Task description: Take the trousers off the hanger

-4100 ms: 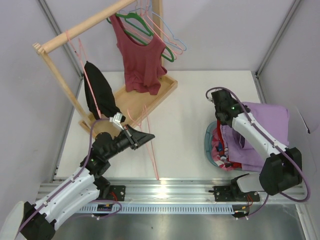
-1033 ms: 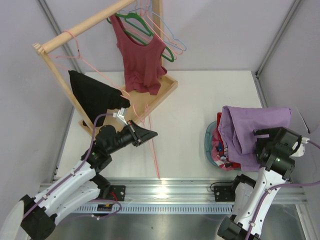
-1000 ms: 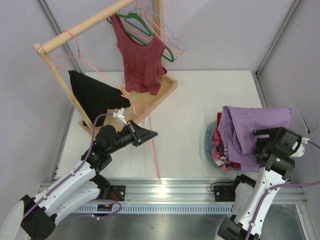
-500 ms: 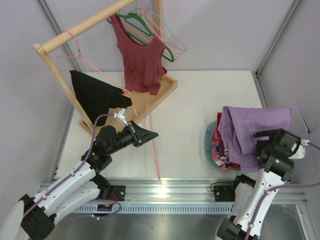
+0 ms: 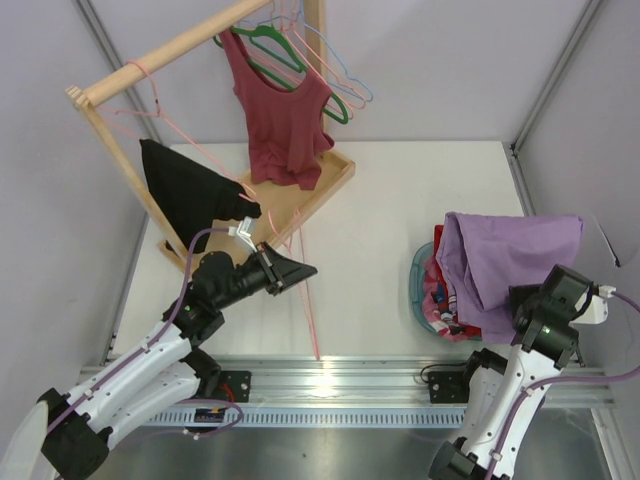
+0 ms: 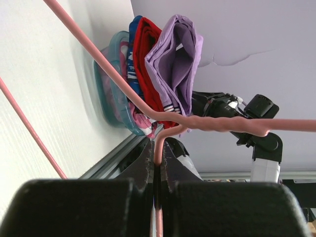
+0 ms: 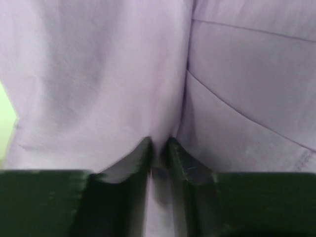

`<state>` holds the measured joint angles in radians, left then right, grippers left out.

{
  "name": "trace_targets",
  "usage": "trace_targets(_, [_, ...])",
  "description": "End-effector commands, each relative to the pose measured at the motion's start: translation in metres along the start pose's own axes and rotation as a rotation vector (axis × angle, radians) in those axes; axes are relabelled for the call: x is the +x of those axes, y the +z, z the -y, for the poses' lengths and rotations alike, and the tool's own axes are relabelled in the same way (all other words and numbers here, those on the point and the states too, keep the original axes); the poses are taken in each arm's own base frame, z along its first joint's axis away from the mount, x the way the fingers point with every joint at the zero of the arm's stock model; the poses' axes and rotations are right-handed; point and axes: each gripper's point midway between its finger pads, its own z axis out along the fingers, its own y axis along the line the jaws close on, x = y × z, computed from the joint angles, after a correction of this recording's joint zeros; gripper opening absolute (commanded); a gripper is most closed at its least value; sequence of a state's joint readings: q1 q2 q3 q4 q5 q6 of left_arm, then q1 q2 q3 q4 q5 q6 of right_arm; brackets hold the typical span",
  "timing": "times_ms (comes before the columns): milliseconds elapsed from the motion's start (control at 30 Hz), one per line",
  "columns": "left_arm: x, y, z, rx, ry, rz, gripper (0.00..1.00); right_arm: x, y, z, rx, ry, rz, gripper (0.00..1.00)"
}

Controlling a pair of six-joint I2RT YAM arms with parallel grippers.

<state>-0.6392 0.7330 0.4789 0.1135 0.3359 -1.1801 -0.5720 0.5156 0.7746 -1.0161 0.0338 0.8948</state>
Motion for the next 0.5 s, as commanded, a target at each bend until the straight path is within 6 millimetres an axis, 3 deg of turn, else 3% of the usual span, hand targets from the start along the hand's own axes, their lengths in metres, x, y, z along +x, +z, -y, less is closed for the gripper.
trace_targets(0, [-0.005, -0.001, 0.02, 0.041, 0.011, 0.008, 0.0, -0.018, 0.002, -0.013, -0.039, -0.002, 0.077, 0.23])
trace_targets(67, [-0.006, -0.001, 0.022, 0.04, 0.014, 0.006, 0.0, -0.028, -0.006, -0.019, -0.051, -0.014, 0.109, 0.15])
trace_targets(100, [-0.005, -0.001, 0.021, 0.036, 0.018, 0.005, 0.0, -0.033, -0.009, -0.02, -0.049, -0.029, 0.134, 0.04])
trace_targets(133, [-0.004, -0.001, 0.018, 0.022, 0.018, -0.003, 0.0, -0.039, -0.015, -0.025, -0.063, -0.033, 0.153, 0.0])
trace_targets(467, [-0.011, -0.003, 0.036, -0.043, 0.113, -0.023, 0.0, -0.071, -0.071, -0.061, -0.185, -0.075, 0.266, 0.0])
